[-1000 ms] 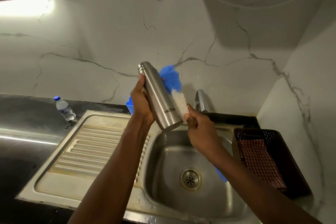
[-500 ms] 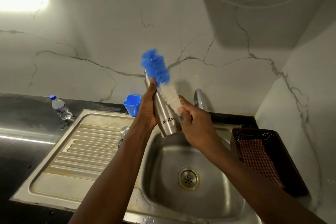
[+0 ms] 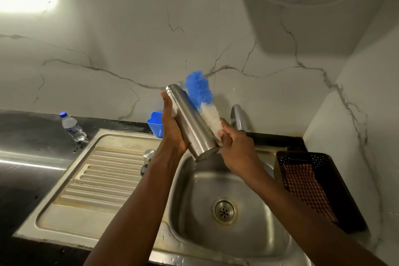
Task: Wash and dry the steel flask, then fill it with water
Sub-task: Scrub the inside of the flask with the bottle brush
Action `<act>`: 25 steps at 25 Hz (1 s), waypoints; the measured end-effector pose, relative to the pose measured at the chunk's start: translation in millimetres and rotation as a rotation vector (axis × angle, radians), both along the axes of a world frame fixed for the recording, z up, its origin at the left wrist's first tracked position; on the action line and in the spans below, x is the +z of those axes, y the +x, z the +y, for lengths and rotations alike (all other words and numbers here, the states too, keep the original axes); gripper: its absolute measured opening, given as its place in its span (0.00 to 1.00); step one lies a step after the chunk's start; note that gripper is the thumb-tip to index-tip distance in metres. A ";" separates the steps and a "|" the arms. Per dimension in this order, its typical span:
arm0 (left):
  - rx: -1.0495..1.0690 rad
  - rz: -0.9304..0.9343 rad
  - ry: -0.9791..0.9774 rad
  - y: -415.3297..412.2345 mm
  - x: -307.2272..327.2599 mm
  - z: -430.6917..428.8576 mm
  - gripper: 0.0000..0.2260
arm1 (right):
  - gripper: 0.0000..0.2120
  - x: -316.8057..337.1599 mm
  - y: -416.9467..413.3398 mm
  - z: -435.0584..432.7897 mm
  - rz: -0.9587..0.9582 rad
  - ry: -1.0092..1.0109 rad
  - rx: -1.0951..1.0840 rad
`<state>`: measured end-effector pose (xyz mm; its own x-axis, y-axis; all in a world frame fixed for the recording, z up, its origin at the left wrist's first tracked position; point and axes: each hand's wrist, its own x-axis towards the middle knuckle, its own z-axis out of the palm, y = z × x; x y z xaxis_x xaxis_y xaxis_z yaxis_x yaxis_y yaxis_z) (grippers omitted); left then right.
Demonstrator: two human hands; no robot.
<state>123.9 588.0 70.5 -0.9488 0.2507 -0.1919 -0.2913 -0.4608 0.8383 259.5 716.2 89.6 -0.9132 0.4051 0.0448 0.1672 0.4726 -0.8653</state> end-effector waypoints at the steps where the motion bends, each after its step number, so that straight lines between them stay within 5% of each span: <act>1: -0.026 0.043 -0.001 0.1 3.7 1.3 0.36 | 0.21 1.2 2.5 -3.6 0.023 0.010 0.014; 4: 0.004 0.106 0.066 -6.3 12.9 -4.7 0.25 | 0.21 -6.2 16.7 -11.7 0.059 0.023 0.054; 8: 0.101 -0.011 0.112 -13.0 3.0 -11.2 0.35 | 0.21 -12.1 9.1 -2.9 -0.019 -0.004 0.009; 20: 0.103 0.103 0.081 -3.1 6.3 -7.8 0.27 | 0.21 -8.0 12.0 -13.2 0.074 -0.014 -0.008; 25: 0.037 0.099 0.131 -2.6 9.9 -2.0 0.34 | 0.21 7.4 -1.4 -9.5 0.057 -0.022 -0.003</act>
